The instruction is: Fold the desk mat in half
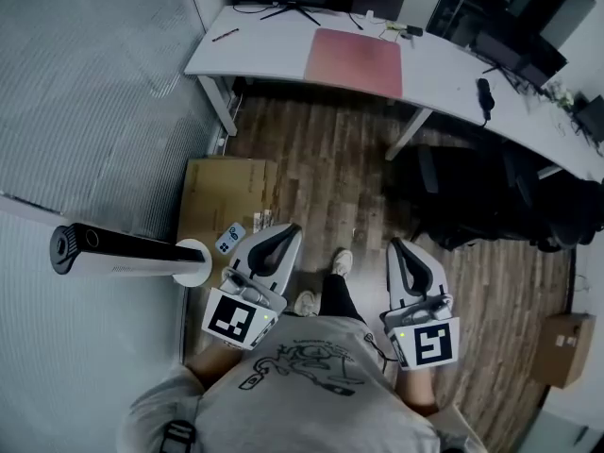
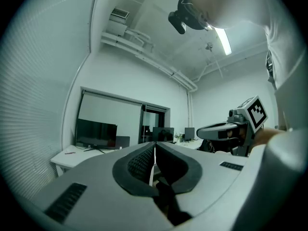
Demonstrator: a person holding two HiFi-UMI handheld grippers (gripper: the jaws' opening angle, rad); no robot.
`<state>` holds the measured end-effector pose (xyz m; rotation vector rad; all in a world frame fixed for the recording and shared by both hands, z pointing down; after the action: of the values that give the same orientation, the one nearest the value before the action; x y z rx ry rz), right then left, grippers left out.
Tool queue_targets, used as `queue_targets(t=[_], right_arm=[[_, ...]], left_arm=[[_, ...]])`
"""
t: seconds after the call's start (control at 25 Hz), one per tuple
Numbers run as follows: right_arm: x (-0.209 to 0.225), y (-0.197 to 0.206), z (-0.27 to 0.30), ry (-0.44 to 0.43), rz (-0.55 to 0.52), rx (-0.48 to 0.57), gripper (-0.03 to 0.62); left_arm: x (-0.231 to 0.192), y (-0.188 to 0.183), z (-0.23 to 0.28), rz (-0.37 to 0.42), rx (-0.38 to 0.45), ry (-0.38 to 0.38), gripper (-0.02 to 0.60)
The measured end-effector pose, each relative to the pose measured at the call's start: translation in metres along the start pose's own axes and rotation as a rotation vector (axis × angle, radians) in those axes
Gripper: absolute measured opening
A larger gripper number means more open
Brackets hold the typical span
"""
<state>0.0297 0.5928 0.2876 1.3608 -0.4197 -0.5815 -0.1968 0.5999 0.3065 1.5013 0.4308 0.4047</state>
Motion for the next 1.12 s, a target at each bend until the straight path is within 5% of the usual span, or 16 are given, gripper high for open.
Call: queue_targets(t=[0.2, 0.48, 0.72, 1.12], right_arm=[[0.012, 0.002, 0.012, -0.005, 0.006, 0.010, 0.006], [0.044, 0.001, 0.034, -0.017, 0.008, 0.013, 0.006], [0.086, 0.000, 0.054, -0.027, 0.012, 0.017, 0.006], [0.158, -0.009, 0.089, -0.059, 0.011, 0.023, 0.006]], left_arm=[[-0.005, -0.002, 0.018, -0.011, 0.039, -0.006, 0.028], [-0.014, 0.001, 0.051, 0.012, -0.017, -0.014, 0.028], [-0.015, -0.007, 0.096, 0.003, 0.031, -0.027, 0.028], [-0.020, -0.013, 0.174, 0.016, -0.011, -0.043, 0.028]])
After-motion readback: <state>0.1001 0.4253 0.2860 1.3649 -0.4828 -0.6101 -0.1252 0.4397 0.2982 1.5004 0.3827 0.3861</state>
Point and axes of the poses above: the fingertips, and each gripper's own axes: z forward along the fingers, x to its right, y out of its underside, the point moved 8 cm from there along -z, backward along the fingers, and after that the axes turned 3 degrees about z, right-handed, at the moved point
